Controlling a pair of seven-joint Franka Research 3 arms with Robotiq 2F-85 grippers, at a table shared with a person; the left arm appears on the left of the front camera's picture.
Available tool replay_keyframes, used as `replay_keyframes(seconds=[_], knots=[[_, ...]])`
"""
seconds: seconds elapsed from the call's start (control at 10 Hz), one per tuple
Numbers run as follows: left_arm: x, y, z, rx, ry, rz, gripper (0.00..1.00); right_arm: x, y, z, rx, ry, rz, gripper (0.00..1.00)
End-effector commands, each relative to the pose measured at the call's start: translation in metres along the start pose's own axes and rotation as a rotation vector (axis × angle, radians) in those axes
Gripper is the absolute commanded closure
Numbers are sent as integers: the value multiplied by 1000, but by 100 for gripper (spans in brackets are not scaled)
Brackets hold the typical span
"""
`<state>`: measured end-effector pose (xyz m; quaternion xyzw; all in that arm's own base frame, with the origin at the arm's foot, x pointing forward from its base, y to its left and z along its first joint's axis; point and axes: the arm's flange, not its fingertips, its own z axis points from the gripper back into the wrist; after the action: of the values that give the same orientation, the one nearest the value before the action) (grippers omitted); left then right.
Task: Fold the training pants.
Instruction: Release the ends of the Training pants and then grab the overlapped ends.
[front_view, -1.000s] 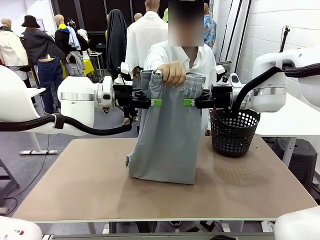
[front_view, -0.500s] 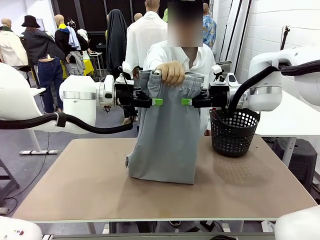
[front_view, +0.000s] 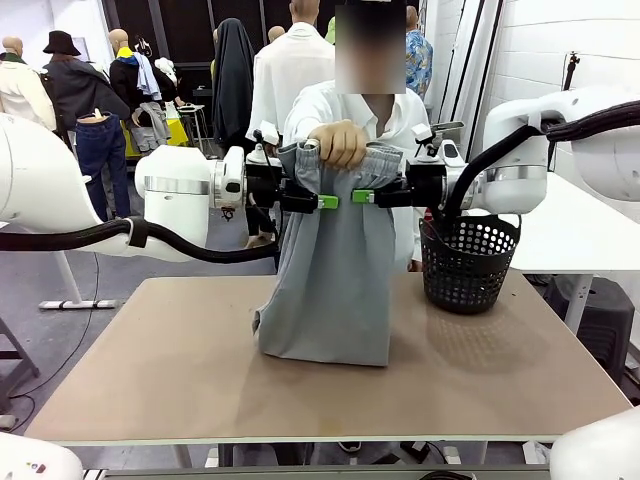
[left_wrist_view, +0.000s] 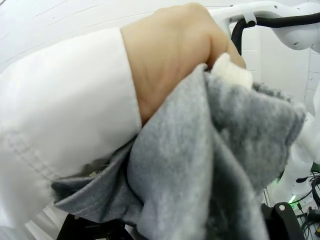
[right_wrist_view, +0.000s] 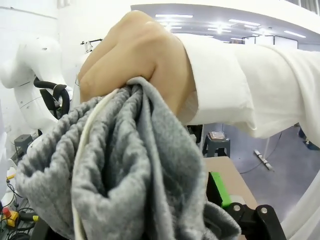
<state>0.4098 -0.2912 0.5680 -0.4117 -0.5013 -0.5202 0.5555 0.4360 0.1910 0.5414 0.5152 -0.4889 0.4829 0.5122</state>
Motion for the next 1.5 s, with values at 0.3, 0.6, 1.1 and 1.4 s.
replay_keyframes(seconds=[0.3, 0.6, 1.1, 1.4], knots=[[12, 1, 4, 75, -106, -48, 0, 8, -7, -13, 69, 13, -31, 0], [13, 0, 11, 90, -106, -67, 19, 11, -9, -15, 58, 25, -36, 19], [12, -3, 27, 80, -27, -70, 100, 20, -14, -9, 42, 64, -53, 100], [15, -3, 33, 117, -51, -94, 100, 25, -13, -5, 68, 100, -74, 100]])
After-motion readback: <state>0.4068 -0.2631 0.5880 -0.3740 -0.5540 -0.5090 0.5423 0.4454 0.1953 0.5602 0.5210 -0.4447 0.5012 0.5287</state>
